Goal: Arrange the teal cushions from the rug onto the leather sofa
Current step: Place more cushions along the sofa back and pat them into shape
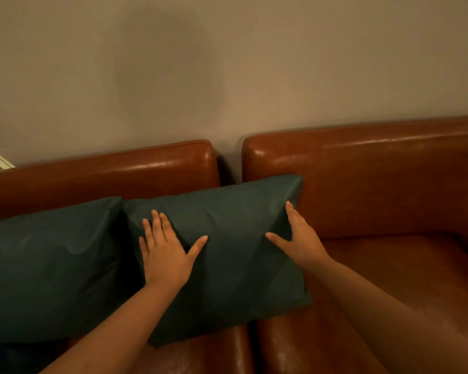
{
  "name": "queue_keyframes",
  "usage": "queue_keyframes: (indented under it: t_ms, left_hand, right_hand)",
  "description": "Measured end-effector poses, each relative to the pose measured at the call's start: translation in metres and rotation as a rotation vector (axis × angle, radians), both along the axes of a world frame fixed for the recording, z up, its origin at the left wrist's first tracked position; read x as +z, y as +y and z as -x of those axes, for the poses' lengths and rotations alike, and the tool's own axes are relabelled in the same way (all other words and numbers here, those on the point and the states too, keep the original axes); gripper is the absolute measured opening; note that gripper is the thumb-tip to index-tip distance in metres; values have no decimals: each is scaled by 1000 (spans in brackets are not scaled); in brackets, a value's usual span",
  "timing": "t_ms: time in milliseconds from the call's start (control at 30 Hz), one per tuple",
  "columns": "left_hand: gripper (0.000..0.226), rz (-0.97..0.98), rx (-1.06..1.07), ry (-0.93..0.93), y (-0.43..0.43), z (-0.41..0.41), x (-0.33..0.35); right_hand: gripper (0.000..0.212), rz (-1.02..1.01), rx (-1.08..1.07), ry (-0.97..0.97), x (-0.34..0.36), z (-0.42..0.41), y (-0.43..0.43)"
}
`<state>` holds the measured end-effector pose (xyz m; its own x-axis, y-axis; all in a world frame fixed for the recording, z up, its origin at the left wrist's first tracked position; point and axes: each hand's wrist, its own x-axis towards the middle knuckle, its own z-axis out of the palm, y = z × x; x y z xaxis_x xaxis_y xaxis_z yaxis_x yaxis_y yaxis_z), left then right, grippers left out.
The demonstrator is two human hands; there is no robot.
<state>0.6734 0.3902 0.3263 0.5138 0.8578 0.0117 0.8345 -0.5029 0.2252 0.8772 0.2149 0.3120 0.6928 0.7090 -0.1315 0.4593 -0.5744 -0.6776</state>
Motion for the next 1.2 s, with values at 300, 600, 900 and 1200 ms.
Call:
queue_keyframes:
  t_ms: [300, 600, 900, 1200]
  left_hand:
    - [108, 77, -56, 69, -10, -69, 11]
    - [104, -3, -281, 117, -47, -181, 7]
    - [102, -118, -497, 60, -75, -314, 15]
    - [126, -161, -675, 219, -62, -434, 35]
  right_hand:
    - [82, -8, 184, -42, -8, -35, -29]
    - [76, 65, 207, -149, -23, -112, -58]
    - [71, 52, -81, -248, -23, -234, -140]
    - [82, 399, -401, -506, -6, -404, -277]
